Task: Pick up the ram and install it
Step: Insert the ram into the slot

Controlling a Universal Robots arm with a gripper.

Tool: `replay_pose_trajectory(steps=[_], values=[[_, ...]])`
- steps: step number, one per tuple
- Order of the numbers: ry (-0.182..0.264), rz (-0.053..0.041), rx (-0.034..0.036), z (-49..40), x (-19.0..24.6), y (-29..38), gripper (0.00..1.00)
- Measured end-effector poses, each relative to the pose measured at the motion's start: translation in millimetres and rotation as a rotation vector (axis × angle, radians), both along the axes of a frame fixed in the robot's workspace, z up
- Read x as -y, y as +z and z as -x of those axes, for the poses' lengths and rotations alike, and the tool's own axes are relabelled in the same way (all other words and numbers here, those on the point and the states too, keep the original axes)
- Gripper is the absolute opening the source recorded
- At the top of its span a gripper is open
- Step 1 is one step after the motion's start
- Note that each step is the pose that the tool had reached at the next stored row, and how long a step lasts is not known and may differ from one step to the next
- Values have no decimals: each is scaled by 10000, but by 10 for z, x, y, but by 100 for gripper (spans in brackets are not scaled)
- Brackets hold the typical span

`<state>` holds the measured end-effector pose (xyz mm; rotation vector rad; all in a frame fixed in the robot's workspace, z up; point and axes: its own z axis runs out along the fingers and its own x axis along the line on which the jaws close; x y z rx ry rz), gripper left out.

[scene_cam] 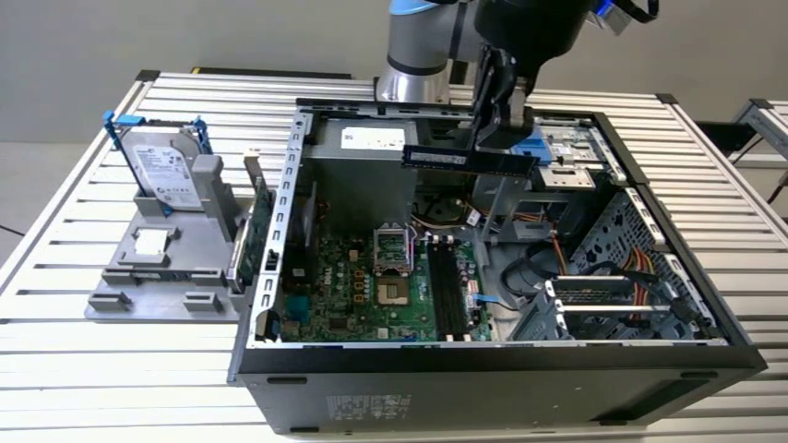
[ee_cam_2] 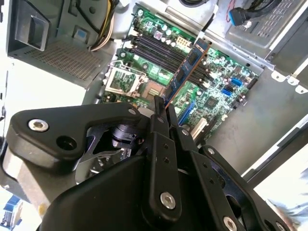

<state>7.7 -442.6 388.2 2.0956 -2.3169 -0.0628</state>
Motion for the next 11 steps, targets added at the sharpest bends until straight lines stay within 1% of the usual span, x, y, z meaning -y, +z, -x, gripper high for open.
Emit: replay_pose_trajectory(steps=[11], values=[[-538,0,0,-1,0,0,0]])
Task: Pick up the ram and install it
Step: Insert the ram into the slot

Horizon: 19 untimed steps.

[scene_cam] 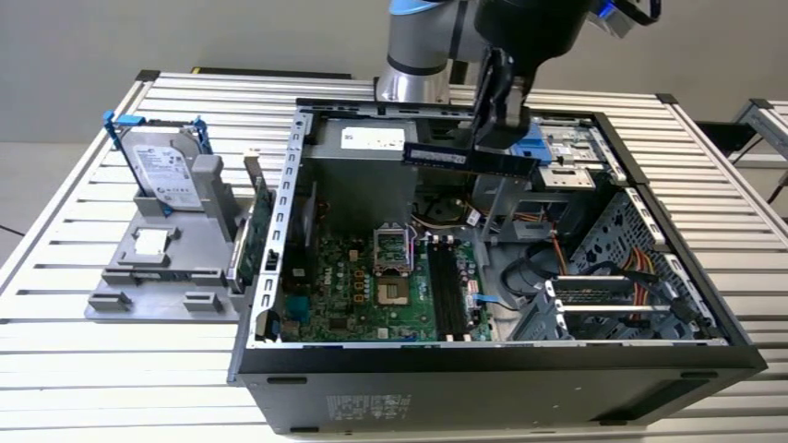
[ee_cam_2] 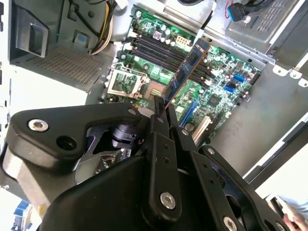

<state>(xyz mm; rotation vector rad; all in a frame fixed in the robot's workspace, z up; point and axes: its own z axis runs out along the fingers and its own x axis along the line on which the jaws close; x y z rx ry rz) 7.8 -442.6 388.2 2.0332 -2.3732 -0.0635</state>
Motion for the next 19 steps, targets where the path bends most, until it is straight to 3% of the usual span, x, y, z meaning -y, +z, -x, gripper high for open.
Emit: replay_pose_trajectory(steps=[19], values=[[-1296,0,0,-1,0,0,0]])
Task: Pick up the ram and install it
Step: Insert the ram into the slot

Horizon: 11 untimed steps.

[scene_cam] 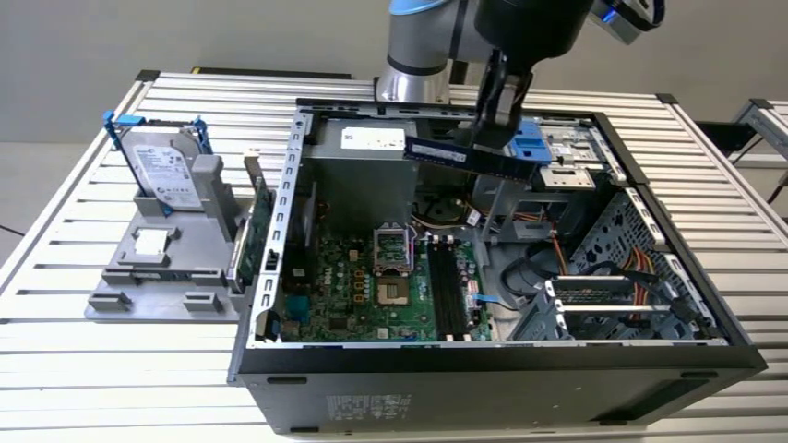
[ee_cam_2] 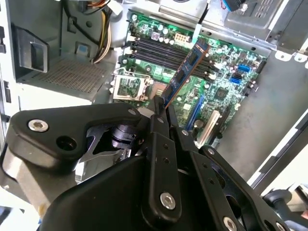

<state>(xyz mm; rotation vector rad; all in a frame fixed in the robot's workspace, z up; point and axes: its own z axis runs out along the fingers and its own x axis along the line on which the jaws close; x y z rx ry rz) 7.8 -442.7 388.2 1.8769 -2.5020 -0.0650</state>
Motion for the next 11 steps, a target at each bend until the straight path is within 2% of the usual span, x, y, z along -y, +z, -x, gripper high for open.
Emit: replay_pose_trajectory(steps=[11], values=[[-841,0,0,1,0,0,0]])
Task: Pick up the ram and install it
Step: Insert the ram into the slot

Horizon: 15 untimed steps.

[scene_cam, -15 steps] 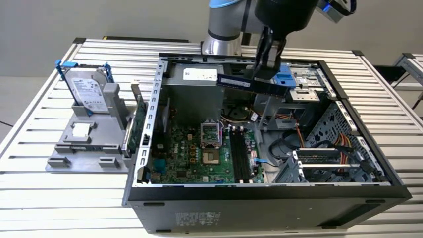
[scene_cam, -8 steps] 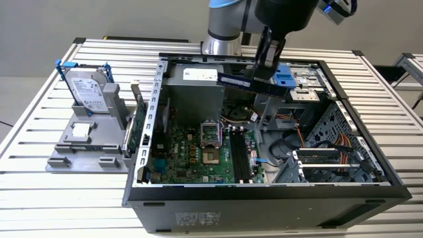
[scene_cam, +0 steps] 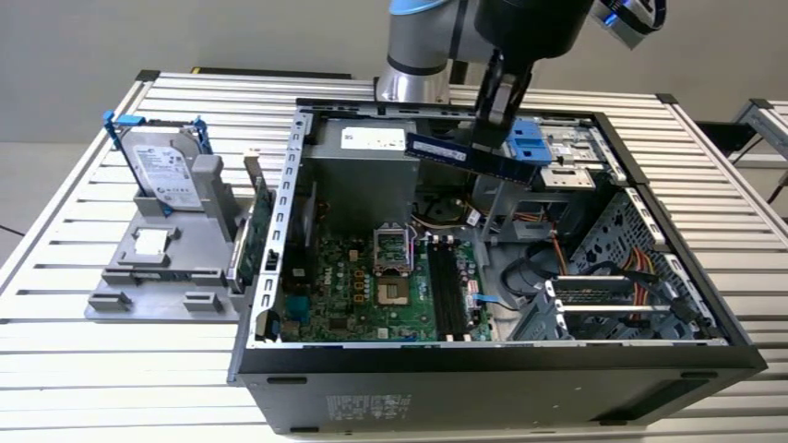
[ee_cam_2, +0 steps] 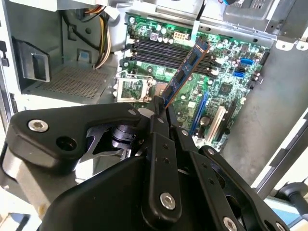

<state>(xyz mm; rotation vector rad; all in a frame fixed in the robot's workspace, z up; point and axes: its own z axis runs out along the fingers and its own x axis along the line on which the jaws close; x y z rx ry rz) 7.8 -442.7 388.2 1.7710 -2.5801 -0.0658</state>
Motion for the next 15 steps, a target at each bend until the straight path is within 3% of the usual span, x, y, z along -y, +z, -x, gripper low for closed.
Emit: replay_pose_trajectory(steps=[15], values=[[-1098,-1,1,2,0,0,0]])
